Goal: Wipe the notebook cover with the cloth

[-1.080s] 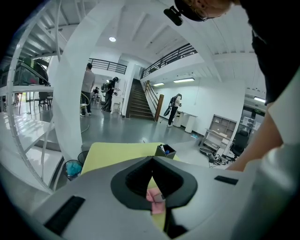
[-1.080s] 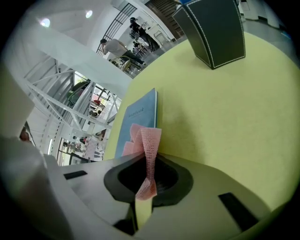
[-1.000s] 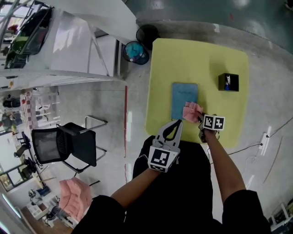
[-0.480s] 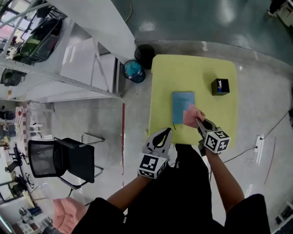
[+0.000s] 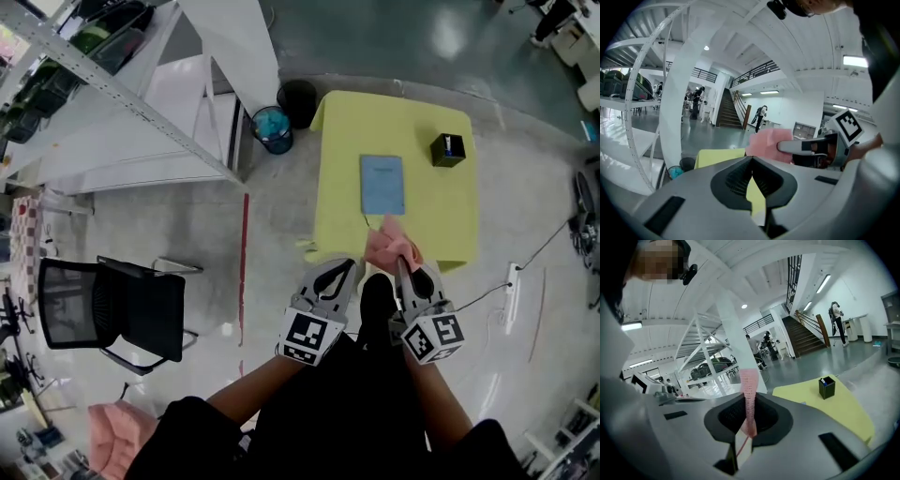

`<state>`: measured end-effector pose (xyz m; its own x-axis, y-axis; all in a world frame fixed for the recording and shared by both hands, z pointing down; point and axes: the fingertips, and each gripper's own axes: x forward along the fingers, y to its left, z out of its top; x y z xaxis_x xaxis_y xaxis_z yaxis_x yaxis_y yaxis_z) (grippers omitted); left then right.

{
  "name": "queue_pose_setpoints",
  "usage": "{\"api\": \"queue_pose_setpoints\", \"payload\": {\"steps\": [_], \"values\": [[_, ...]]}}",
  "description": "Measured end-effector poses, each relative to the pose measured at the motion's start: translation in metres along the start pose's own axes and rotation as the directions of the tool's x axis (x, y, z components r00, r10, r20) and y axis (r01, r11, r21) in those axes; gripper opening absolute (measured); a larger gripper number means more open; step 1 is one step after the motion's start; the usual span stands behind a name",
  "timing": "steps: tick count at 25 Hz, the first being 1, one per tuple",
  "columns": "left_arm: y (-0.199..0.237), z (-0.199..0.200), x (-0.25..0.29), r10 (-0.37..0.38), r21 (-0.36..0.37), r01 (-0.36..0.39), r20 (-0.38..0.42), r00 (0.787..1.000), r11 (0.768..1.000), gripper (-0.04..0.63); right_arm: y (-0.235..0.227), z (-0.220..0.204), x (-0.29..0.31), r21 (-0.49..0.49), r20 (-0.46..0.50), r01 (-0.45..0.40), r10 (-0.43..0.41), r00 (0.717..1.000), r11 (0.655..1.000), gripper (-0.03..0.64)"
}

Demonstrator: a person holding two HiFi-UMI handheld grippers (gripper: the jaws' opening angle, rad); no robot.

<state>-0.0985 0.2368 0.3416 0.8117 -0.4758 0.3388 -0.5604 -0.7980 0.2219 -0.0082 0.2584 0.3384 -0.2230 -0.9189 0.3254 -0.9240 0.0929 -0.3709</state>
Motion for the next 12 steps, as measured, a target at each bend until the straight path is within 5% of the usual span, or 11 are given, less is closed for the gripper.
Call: {"api": "queue_pose_setpoints", "payload": {"steps": [4, 12], "values": [[-0.022, -0.006, -0.031, -0.026, -0.003, 0.026, 0.009, 1.0, 1.0, 0.008, 0.041, -0.007, -0.036, -0.044, 0.028, -0.004, 0.006, 1.0, 0.999, 0.038], [-0.079, 0.011, -0.068, 0.019, -0.019, -0.017, 0.081, 0.997, 1.0, 0.008, 0.052, 0.005, -0.102, -0.153, 0.056, 0.109, -0.101, 0.993, 0.982, 0.038]]}}
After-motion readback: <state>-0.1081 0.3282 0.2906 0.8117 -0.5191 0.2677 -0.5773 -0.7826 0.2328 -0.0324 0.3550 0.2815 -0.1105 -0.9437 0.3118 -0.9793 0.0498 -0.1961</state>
